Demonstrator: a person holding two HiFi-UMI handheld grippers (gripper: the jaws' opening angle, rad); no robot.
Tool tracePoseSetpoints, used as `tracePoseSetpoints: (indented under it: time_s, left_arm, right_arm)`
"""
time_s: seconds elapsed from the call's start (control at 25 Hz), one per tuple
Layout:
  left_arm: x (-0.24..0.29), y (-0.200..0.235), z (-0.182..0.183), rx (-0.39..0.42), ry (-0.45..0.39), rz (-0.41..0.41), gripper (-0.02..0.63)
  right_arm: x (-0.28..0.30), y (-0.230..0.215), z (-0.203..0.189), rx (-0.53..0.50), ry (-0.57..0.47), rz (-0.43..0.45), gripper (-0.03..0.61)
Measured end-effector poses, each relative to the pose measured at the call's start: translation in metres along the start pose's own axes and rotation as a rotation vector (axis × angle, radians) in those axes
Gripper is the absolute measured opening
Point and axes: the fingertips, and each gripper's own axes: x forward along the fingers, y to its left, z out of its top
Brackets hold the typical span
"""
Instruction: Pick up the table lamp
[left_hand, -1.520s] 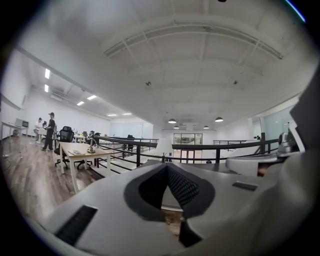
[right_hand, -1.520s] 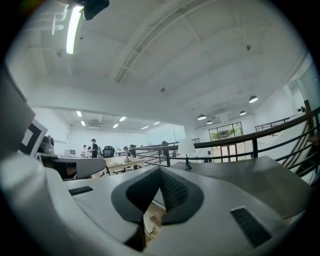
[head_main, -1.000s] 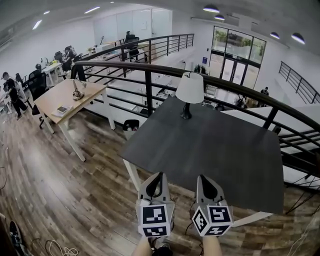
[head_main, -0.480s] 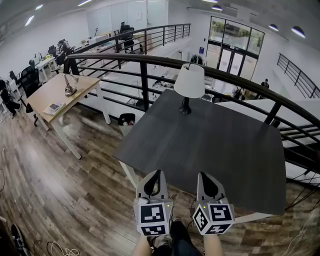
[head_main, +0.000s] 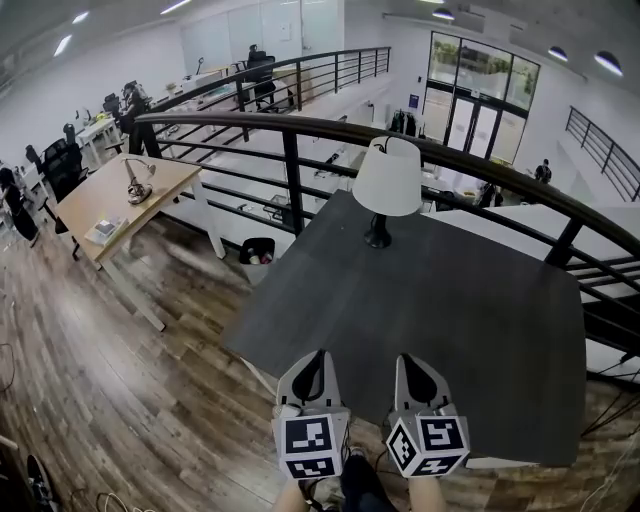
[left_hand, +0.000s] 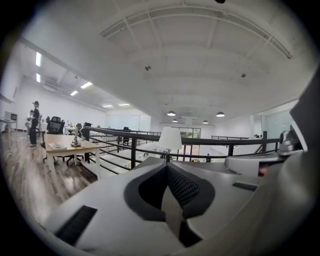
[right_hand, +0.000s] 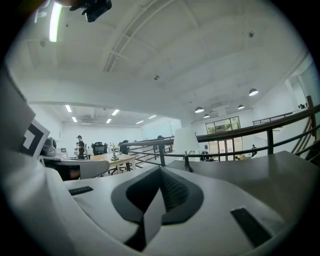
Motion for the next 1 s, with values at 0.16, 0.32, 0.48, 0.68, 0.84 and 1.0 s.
tracePoseSetpoints:
  time_s: [0.16,0.32,0.48,0.68,0.84,1.0]
  left_arm:
    - [0.042,0.000,0.007,-0.004,0.005,0.010,0.012]
    - [0.083,0.002,0.016,-0.011,0.008,0.021,0.012]
    - [0.121,0.002,0.022,-0.027,0.004,0.016,0.012]
    - [0.155,-0.006,0.024,-0.042,0.005,0.023,0.012]
    - [0.175,-0.009,0.022,-0.044,0.007,0.022,0.012]
    - [0.189,-0.009,0.015,-0.040,0.024,0.018,0.012]
  right_arm:
    - [0.038,-0.022,0.010,0.002,0.002,0.006,-0.005]
    - [0.075,-0.043,0.018,0.011,0.008,0.014,-0.005]
    - [0.106,-0.058,0.023,0.010,0.019,0.028,-0.005]
    - [0.128,-0.084,0.022,0.013,0.032,0.034,-0.005]
    - [0.143,-0.097,0.017,0.018,0.041,0.029,-0.005]
    - [0.154,-0.102,0.011,0.020,0.050,0.025,-0.005]
